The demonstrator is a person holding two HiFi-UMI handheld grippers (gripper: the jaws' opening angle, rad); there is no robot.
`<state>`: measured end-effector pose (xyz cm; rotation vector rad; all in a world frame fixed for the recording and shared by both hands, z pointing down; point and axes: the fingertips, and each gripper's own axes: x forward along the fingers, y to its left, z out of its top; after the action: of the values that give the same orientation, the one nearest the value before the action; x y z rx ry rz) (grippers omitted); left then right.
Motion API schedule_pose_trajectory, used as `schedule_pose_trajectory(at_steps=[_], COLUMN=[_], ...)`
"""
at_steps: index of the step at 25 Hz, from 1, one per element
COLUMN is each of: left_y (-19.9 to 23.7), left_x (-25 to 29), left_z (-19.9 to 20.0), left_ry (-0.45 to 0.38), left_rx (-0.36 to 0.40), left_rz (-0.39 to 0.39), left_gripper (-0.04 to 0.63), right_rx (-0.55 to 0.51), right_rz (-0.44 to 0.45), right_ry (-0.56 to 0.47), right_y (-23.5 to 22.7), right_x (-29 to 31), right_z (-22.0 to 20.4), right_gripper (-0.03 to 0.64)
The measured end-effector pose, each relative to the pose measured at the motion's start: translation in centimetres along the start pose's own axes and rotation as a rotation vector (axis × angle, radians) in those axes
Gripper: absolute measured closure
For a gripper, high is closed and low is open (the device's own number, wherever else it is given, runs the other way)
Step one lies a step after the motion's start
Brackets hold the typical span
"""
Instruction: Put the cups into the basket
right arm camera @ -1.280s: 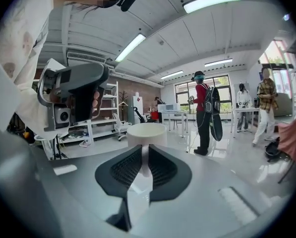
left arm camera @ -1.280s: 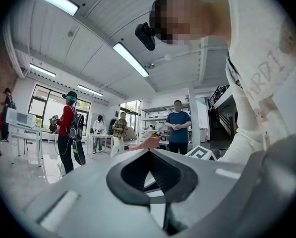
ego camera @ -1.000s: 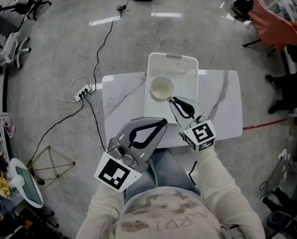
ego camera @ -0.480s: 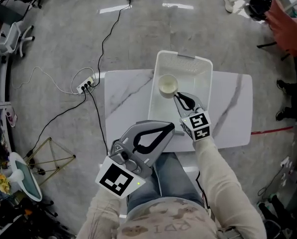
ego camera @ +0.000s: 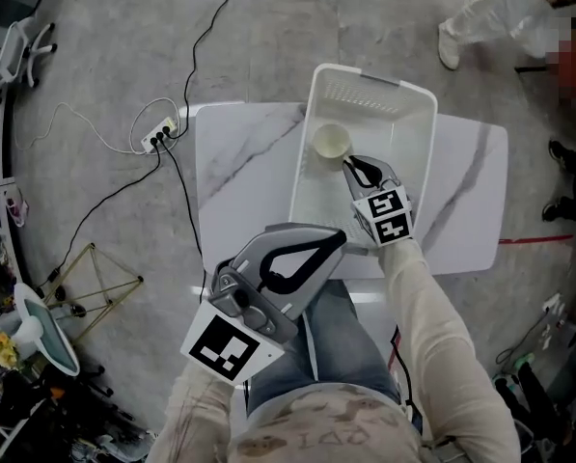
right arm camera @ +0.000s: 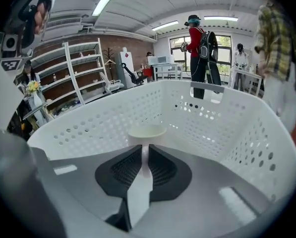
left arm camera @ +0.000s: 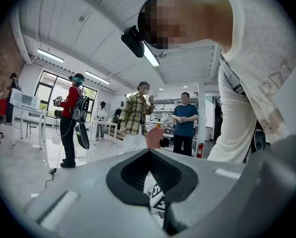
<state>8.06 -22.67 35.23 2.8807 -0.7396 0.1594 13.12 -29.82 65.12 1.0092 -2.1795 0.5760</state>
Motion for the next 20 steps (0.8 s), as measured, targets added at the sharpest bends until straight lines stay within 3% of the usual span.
schedule_pose_trajectory(at_steps=[20], left_y=[1.1], left_x=[-0.1], left_z=[-1.4], left_ry=[0.012], left_rx=[-0.020], left_rz=[0.029], left_gripper=[0.595], right_rx=[0.035], right_rz=[0.008], right_ry=[0.120], right_y=[-0.2], right_x=[2.8], right_z=[-3.9], right_gripper=[0.546])
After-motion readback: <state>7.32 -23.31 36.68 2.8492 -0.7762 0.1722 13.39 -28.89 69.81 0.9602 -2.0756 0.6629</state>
